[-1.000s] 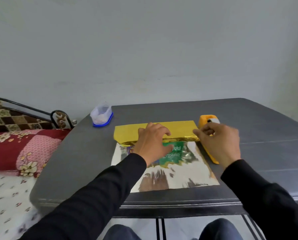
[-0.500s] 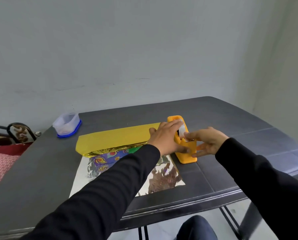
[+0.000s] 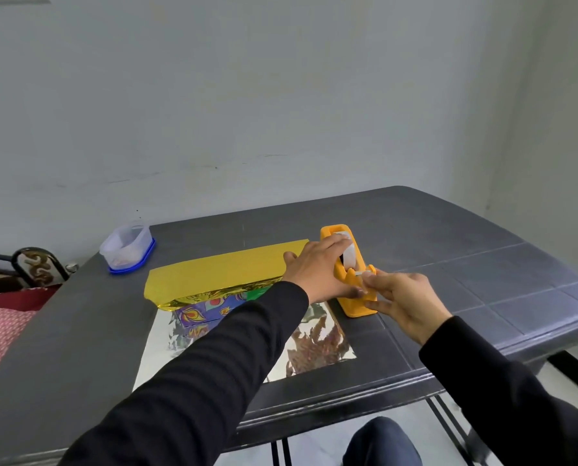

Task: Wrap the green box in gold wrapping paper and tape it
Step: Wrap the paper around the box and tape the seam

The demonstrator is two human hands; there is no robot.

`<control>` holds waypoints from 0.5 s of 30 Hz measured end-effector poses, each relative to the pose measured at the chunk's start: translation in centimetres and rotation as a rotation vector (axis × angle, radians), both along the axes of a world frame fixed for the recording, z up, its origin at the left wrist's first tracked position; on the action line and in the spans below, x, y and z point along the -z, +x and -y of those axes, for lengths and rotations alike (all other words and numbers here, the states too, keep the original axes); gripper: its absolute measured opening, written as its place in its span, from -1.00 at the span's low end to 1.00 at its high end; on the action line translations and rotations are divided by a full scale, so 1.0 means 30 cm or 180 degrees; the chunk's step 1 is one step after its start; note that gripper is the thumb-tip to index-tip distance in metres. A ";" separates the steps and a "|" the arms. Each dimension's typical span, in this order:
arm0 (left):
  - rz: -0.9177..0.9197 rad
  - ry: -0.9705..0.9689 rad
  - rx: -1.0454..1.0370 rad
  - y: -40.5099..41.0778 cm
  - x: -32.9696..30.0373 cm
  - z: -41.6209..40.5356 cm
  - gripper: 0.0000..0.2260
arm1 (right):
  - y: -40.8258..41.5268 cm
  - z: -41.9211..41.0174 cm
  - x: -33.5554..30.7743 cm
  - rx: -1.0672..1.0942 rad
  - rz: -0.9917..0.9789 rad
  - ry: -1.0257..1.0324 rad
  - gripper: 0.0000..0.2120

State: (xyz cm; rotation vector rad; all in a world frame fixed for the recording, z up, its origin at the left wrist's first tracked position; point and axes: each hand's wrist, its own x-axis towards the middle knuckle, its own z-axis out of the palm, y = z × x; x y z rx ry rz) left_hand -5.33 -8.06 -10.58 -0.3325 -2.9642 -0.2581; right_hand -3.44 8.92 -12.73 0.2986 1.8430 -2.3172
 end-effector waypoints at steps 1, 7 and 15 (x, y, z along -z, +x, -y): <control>0.0041 0.0008 -0.0001 0.004 -0.002 0.000 -0.12 | 0.000 -0.002 0.009 -0.0033 -0.0030 0.0045 -0.82; 0.0123 -0.0246 0.0143 0.013 -0.010 0.017 -0.04 | -0.017 -0.028 0.023 -0.0187 -0.0466 0.1413 -0.85; -0.0191 -0.0246 0.0324 0.052 -0.013 0.067 -0.25 | 0.035 -0.079 0.034 -0.0320 -0.0809 0.1493 -0.82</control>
